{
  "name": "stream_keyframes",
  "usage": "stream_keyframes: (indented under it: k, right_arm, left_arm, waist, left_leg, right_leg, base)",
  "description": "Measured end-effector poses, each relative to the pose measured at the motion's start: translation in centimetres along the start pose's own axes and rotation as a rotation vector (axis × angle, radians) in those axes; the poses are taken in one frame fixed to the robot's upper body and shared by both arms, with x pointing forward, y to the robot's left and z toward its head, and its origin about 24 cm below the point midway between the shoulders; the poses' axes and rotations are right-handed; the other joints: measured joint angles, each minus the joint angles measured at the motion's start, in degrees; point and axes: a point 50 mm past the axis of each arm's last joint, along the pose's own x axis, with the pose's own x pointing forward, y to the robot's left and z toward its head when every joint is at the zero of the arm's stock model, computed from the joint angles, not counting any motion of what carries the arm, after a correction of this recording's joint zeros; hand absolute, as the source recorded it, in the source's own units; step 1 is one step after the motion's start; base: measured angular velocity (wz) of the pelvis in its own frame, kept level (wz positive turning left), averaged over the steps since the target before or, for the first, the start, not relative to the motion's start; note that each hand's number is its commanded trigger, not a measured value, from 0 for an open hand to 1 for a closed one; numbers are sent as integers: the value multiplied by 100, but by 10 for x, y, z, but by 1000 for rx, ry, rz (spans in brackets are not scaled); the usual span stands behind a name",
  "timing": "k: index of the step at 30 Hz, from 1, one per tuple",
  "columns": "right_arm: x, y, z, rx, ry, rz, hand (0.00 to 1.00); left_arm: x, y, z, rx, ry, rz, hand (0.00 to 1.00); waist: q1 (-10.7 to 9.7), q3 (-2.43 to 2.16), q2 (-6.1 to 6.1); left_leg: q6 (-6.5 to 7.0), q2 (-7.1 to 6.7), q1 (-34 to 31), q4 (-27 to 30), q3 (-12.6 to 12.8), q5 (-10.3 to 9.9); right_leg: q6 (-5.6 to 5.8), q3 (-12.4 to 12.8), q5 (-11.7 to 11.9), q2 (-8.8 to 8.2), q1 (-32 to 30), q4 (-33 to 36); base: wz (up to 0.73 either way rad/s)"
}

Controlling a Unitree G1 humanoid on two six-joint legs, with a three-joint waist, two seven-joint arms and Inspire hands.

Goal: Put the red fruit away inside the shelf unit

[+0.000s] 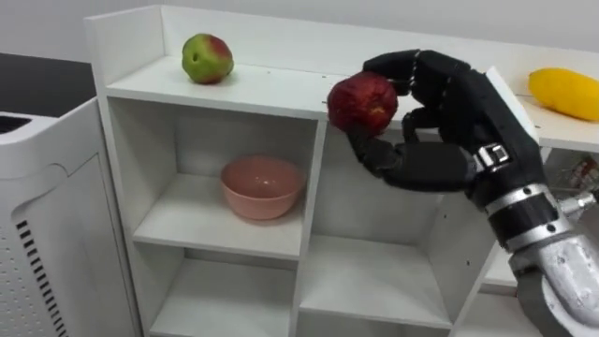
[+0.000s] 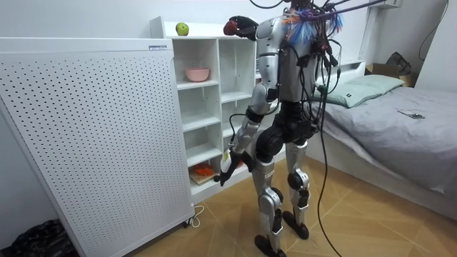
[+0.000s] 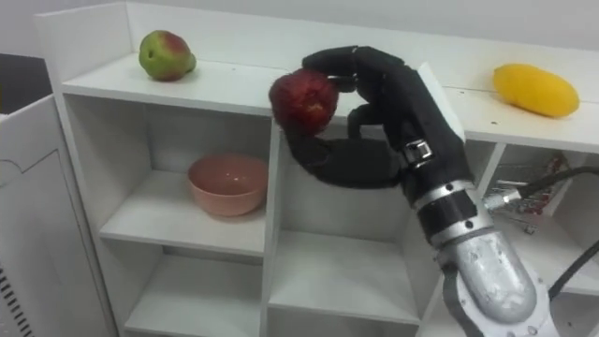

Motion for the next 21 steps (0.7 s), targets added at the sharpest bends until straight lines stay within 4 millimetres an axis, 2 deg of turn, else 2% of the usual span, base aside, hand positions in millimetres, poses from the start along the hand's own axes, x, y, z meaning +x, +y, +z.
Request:
stream_keyframes:
  k: [4,8,11,14,16,18,20,21]
  right_arm:
    - [-12,10,-13,22,63,48,100]
    - [-24,17,-27,71,122,54,100]
    - [-35,28,-45,121,202,65,100]
    - [-46,39,-76,183,333,72,100]
    - [-61,45,-101,241,453,65,100]
    - [-69,49,-115,275,524,62,100]
    - [-82,51,-136,358,621,18,100]
    - [-92,54,-151,410,696,-23,100]
  left_arm:
    - [-2,-8,-5,33,13,-18,0]
    - [-1,-10,-7,35,29,-29,0]
    - [-1,-12,-9,33,46,-37,0]
    - [0,-15,-8,68,43,-53,0]
    - [2,-13,-3,86,41,-56,0]
    - [2,-16,-1,76,38,-63,0]
    - [2,-17,-1,75,44,-73,0]
    - [2,-19,-3,81,60,-84,0]
  waist:
    - [0,32,51]
    - [7,38,80]
    - [5,11,74]
    - [1,29,112]
    - [10,26,135]
    - [19,29,149]
    - [24,58,209]
    - [20,53,230]
  left_leg:
    - [-2,19,-17,19,53,-3]
    - [-4,44,-59,19,72,-4]
    - [-5,49,-168,81,76,-3]
    - [-5,47,-285,161,87,-4]
    - [-4,53,-453,231,65,-3]
    - [-2,45,-637,318,62,-4]
    - [1,43,-773,384,58,-3]
    - [2,49,-846,441,37,-3]
  right_leg:
    - [-10,112,6,21,-49,46]
    - [-25,196,15,51,-122,93]
    - [-41,187,27,55,-230,105]
    - [-53,177,39,42,-312,114]
    - [-53,153,39,29,-505,242]
    - [-53,150,39,11,-684,312]
    - [-65,128,47,2,-779,331]
    - [-65,104,46,-4,-856,403]
  base:
    - [-8]
    - [-6]
    - [-3]
    - [0]
    - [0]
    - [0]
    - [2]
    - [11]
